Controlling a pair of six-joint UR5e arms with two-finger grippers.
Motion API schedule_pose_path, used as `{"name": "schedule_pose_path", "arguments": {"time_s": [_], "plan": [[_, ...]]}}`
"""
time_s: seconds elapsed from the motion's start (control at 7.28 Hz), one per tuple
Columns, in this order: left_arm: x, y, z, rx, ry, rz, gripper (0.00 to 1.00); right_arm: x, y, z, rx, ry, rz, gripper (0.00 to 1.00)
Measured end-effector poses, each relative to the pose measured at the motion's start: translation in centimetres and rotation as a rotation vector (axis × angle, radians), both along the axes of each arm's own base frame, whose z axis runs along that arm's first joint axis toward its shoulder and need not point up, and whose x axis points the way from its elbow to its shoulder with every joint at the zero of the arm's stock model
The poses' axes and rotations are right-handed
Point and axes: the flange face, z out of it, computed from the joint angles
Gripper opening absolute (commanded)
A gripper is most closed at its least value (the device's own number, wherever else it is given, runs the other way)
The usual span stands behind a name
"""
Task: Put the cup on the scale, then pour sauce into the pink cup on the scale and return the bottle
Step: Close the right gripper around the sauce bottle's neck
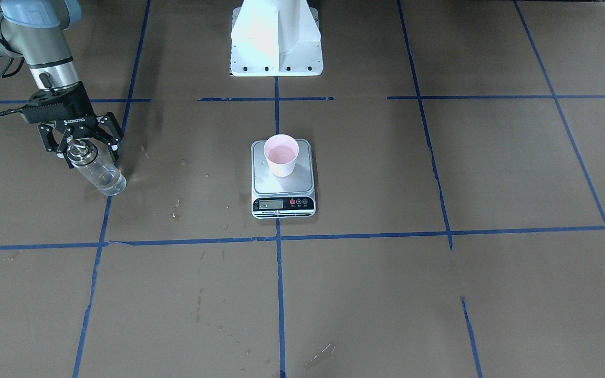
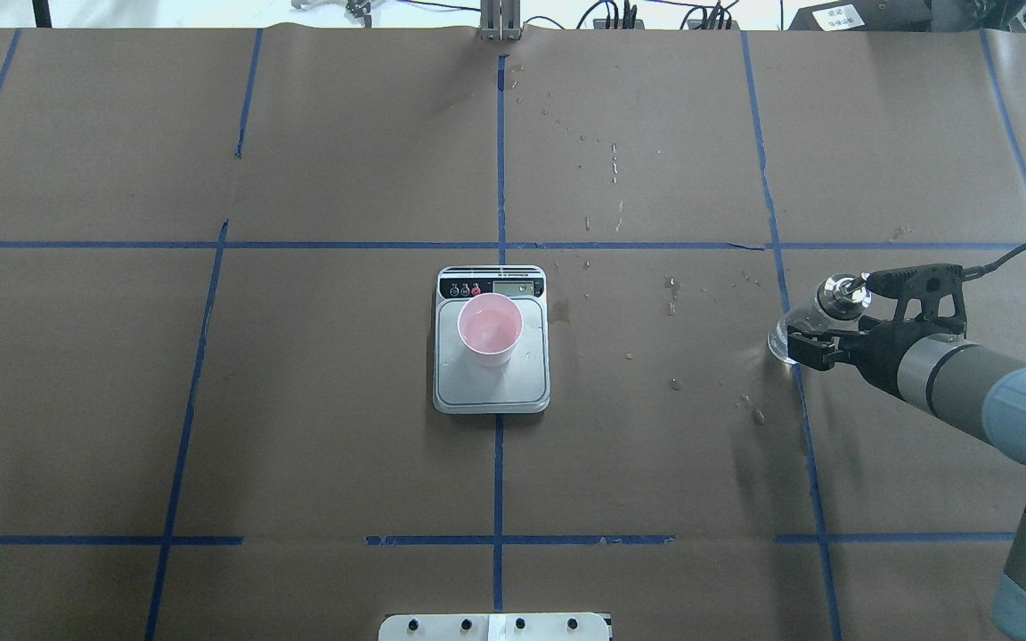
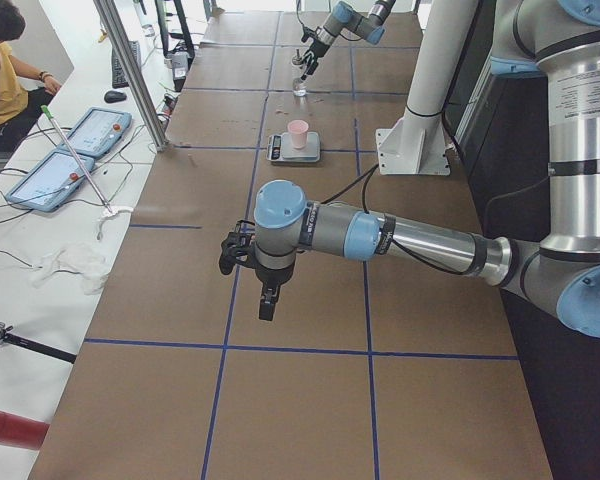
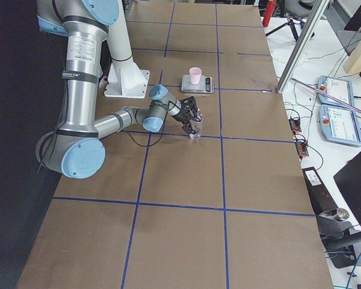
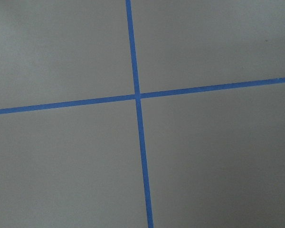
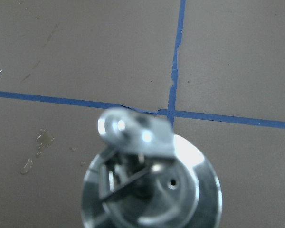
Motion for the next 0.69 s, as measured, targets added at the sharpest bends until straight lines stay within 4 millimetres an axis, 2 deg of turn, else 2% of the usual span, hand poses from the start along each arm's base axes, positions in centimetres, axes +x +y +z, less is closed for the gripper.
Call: {"name": "schedule_pose_path", "arguments": {"time_s": [0.69], "plan": [[0.0,0.0,0.1,-0.003,-0.001,0.0,1.0,-2.1,1.5,0.9,0.078,0.016,0.059,1.0]]}}
